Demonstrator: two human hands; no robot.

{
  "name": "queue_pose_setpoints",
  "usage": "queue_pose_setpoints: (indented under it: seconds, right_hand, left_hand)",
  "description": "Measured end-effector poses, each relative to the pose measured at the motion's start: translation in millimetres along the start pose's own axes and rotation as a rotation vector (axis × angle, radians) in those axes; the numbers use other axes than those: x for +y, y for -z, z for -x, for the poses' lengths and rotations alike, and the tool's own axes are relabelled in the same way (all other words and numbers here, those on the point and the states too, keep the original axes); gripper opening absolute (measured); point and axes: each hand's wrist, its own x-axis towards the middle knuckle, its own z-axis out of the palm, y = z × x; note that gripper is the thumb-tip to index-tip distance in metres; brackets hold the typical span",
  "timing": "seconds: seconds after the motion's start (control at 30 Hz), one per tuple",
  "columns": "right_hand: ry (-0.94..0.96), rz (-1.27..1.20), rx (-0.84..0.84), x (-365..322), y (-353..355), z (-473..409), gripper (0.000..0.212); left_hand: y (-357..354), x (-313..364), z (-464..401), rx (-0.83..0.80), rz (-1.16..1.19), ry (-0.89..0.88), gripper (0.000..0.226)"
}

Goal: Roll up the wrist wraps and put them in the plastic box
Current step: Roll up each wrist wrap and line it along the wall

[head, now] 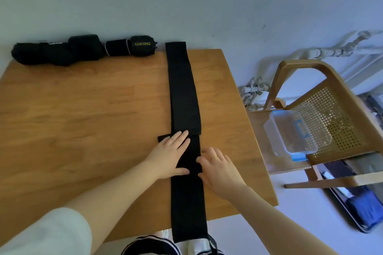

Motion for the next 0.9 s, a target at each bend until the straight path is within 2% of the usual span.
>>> queue_pose_setpoints:
  seconds: [0.1, 0.17, 0.27, 0.33, 0.43, 0.5, 0.57, 0.67, 0.77, 0.9]
  right_hand:
    - [0.288, 0.117, 0.014, -6.8, -20.6, 32.2, 0.038]
    - [0.392, 0.141, -0.012, -8.1, -32.1, 50.8, 0.048]
    - [0.342, 0.178, -0.116, -4.9, -40.6, 68.1, 0.074]
    - [0.330, 0.175, -0.179, -0.1, -44.4, 74.5, 0.082]
    - [0.319, 0.162, -0.162, -0.6, -46.8, 83.2, 0.066]
    - [0.261, 0.094, -0.161, -1.2, -47.4, 84.5, 0.053]
    - [0.276, -0.058, -0.108, 0.4, -44.3, 79.8, 0.032]
    - [0.219, -0.175, -0.183, 7.2, -30.2, 69.0, 0.034]
    - [0.146, -0.206, -0.242, 2.9, -16.7, 58.8, 0.036]
    - [0.008, -0.216, -0.136, -2.8, -12.8, 50.9, 0.030]
  left_hand:
    - [-7.7, 10.7, -2.4, -0.002, -0.064, 0.104, 0.093]
    - [-8.4, 20.3, -4.9, 0.015, -0.060, 0.177, 0.092]
    - [-10.7, 31.9, -1.6, 0.069, -0.089, 0.275, 0.086]
    - [-14.8, 44.5, 8.1, 0.174, -0.062, 0.288, 0.076]
    - [-26.7, 69.5, 31.0, 0.359, 0.115, 0.152, 0.050]
    - [-35.2, 83.0, 48.8, 0.362, 0.230, 0.058, 0.034]
    - [-41.5, 89.4, 62.3, 0.296, 0.343, 0.061, 0.026]
    - [-46.3, 89.9, 71.8, 0.238, 0.488, 0.103, 0.028]
    - [-49.2, 92.0, 71.0, 0.174, 0.413, 0.063, 0.040]
    - [-49.6, 92.5, 68.3, 0.237, 0.380, 0.092, 0.036]
